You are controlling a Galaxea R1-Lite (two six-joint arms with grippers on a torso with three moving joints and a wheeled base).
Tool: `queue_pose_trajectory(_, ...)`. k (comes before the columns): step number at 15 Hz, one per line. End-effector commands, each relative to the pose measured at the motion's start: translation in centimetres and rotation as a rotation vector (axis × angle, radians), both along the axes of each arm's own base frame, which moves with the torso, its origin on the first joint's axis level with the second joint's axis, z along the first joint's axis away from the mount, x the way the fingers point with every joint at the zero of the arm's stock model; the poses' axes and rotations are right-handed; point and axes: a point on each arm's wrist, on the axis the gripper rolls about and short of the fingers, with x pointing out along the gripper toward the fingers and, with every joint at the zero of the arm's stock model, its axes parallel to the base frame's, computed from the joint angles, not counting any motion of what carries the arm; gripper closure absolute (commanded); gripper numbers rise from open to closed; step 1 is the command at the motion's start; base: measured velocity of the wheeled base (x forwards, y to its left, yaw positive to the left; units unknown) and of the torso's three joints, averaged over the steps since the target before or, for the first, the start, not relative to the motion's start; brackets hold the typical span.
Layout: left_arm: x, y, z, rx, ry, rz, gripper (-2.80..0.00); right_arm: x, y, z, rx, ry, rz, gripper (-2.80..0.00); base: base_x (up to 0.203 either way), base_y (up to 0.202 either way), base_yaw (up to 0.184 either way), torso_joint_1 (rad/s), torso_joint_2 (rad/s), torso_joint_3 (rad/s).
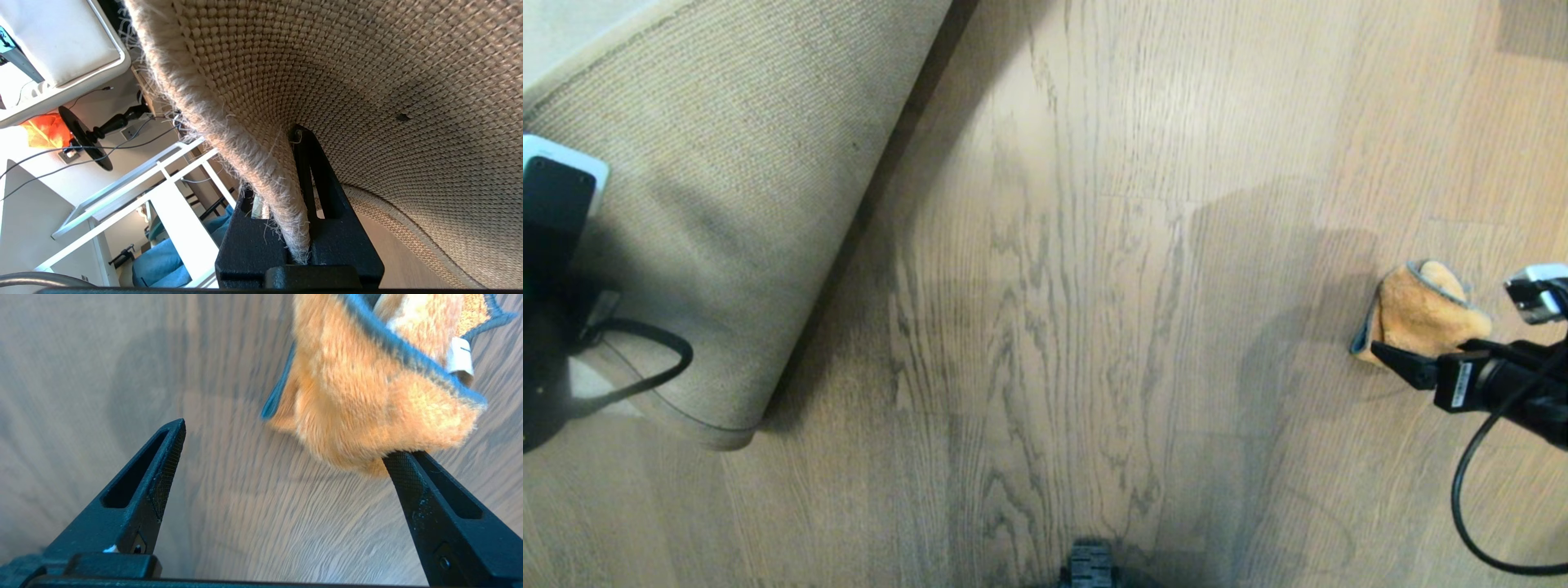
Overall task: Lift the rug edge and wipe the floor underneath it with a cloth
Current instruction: Pick up the rag
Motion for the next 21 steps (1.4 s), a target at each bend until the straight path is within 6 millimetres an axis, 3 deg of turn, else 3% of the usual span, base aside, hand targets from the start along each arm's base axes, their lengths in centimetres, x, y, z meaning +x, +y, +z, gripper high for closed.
queue_pose_trajectory(1, 0.3, 0.0, -0.2, 0.003, 0.013, 0.008, 0.00, 1.0, -0.5, -0.4, -0.017, 0.015, -0.009, -2.80, 0.000, 0.000, 0.000, 0.000, 0.00, 0.000)
queue_pose_trajectory(8, 0.8, -0.1, -0.4, 0.004, 0.023, 0.005, 0.00, 2.8, -1.6, -1.1, -0.055, -0.052, -0.032, -2.80, 0.000, 0.000, 0.000, 0.000, 0.00, 0.000)
queue_pose_trajectory(15, 0.7, 0.4, -0.4, 0.005, 0.024, 0.025, 0.00, 3.4, -1.7, -1.7, -0.057, -0.051, -0.031, -2.80, 0.000, 0.000, 0.000, 0.000, 0.00, 0.000)
queue_pose_trajectory(16, 0.7, 0.4, -0.4, 0.005, 0.023, 0.025, 0.00, 3.6, -1.8, -1.9, -0.059, -0.055, -0.031, -2.02, 0.000, 0.000, 0.000, 0.000, 0.00, 0.000)
queue_pose_trajectory(17, 0.7, 0.4, -0.4, 0.005, 0.024, 0.025, 0.00, 3.9, -1.9, -2.1, -0.059, -0.067, -0.033, 0.00, 0.000, 0.000, 0.000, 0.000, 0.00, 0.000)
queue_pose_trajectory(21, 0.8, 0.4, -0.4, 0.005, 0.024, 0.025, 0.00, 5.1, -2.3, -2.8, -0.061, -0.126, -0.042, 0.00, 0.000, 0.000, 0.000, 0.000, 0.00, 0.000)
